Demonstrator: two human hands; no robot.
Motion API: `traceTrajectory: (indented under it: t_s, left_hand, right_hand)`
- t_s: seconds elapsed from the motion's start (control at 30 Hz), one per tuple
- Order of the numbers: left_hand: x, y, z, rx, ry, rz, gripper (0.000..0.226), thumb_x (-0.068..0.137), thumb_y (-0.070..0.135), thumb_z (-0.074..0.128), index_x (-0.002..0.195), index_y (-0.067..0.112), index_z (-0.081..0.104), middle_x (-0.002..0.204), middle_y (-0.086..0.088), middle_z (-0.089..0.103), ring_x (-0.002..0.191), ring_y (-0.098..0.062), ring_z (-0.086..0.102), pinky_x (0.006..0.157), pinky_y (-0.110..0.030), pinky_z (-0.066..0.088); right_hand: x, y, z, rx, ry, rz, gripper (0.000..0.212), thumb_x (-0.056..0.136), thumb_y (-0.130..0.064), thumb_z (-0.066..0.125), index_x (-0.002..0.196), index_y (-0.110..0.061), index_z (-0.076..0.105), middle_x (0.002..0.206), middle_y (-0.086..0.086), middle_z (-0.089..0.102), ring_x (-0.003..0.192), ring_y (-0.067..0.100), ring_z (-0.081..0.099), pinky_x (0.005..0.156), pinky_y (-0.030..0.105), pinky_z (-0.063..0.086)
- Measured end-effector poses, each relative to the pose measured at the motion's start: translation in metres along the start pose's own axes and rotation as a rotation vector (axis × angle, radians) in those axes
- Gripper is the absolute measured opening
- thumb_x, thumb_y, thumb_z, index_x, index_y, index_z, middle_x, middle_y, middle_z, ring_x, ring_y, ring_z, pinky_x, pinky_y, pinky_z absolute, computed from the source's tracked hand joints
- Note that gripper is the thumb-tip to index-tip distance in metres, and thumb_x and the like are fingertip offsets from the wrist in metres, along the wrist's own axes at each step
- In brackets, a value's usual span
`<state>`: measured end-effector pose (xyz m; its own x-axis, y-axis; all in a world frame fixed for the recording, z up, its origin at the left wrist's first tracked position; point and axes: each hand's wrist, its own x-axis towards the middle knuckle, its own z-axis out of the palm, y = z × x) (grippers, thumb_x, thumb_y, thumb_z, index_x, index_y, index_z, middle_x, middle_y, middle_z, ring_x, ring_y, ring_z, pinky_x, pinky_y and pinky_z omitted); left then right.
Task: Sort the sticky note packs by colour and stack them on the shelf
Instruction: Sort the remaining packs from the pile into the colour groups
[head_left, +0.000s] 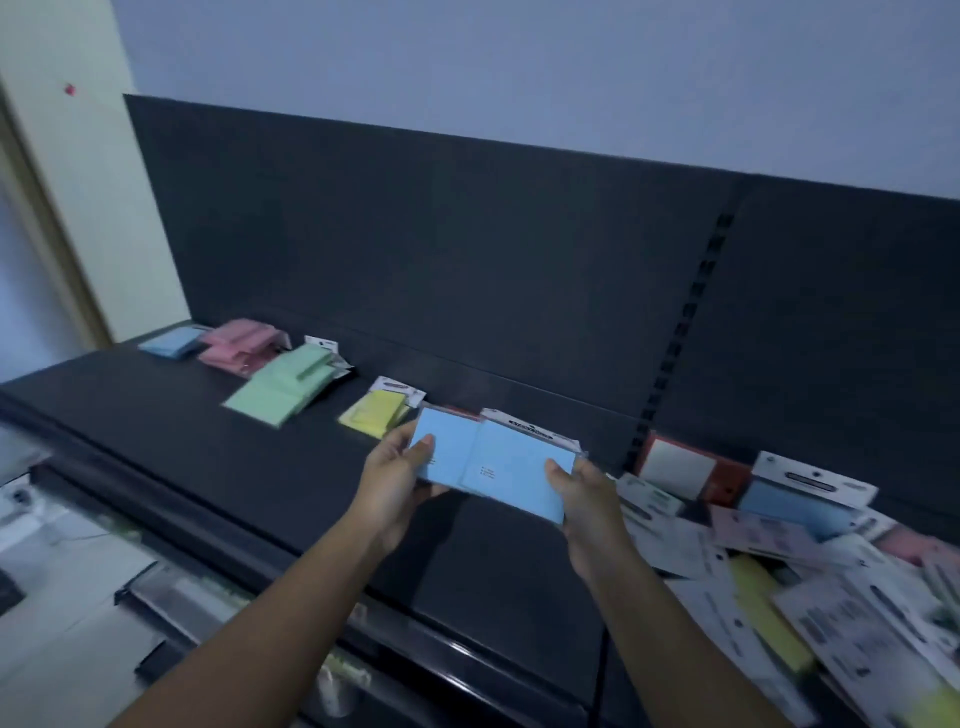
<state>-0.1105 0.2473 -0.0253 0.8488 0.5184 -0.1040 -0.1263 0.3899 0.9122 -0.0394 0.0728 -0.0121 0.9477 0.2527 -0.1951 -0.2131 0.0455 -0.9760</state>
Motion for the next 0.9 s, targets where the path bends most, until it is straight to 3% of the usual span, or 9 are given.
traceTrajectory:
  t_s: [0.13,0.33,0.47,0.6,0.73,0.9]
  left_hand:
    - [0.000,0.035,-0.067,0.038,0.048,0.030,0.013,0.096,0.011,0.049,0.099,0.015,0.061,0.089,-0.002,0.074,0.077,-0.017,0.070,0.068,-0.037,0.055]
    - [-0.010,0.091,-0.177,0.060,0.164,0.088,0.014,0.097,0.012,0.046,0.102,0.013,0.060,0.084,-0.001,0.072,0.068,-0.012,0.070,0.054,-0.026,0.055]
    - [-0.012,0.120,-0.243,0.056,0.231,0.108,0.016,0.098,0.014,0.046,0.105,0.014,0.060,0.088,-0.004,0.071,0.068,-0.010,0.070,0.055,-0.026,0.056]
    - [-0.013,0.133,-0.297,0.067,0.297,0.099,0.016,0.098,0.015,0.046,0.106,0.015,0.060,0.086,-0.002,0.072,0.069,-0.011,0.070,0.059,-0.028,0.058]
    - [-0.007,0.144,-0.339,0.039,0.331,0.086,0.016,0.098,0.015,0.047,0.106,0.017,0.060,0.088,0.001,0.074,0.076,-0.012,0.071,0.060,-0.029,0.057]
    - [0.018,0.159,-0.380,0.027,0.366,0.073,0.016,0.097,0.014,0.047,0.105,0.017,0.060,0.086,0.000,0.071,0.069,-0.009,0.069,0.052,-0.024,0.053]
  right_hand:
    - [-0.008,0.005,0.086,0.024,-0.065,-0.009,0.015,0.094,-0.009,0.053,0.106,-0.004,0.060,0.099,0.012,0.065,0.085,0.026,0.061,0.076,0.035,0.049]
    - [-0.027,0.023,0.214,0.057,-0.202,0.015,0.008,0.094,-0.012,0.054,0.094,-0.013,0.062,0.097,0.005,0.068,0.088,0.021,0.064,0.085,0.039,0.050]
    - [-0.038,0.037,0.289,0.083,-0.272,0.043,0.008,0.094,-0.014,0.054,0.097,-0.016,0.062,0.093,0.001,0.070,0.081,0.015,0.066,0.068,0.030,0.052]
    - [-0.046,0.051,0.343,0.069,-0.290,0.104,0.011,0.094,-0.013,0.053,0.101,-0.015,0.061,0.095,0.003,0.069,0.087,0.019,0.065,0.071,0.031,0.052]
    - [-0.047,0.060,0.388,0.067,-0.313,0.113,0.018,0.089,-0.002,0.048,0.086,-0.012,0.062,0.085,0.005,0.067,0.078,0.022,0.062,0.067,0.029,0.046]
    - [-0.033,0.068,0.443,0.060,-0.367,0.089,0.026,0.083,0.005,0.044,0.084,-0.012,0.064,0.084,0.005,0.065,0.079,0.021,0.057,0.070,0.031,0.040]
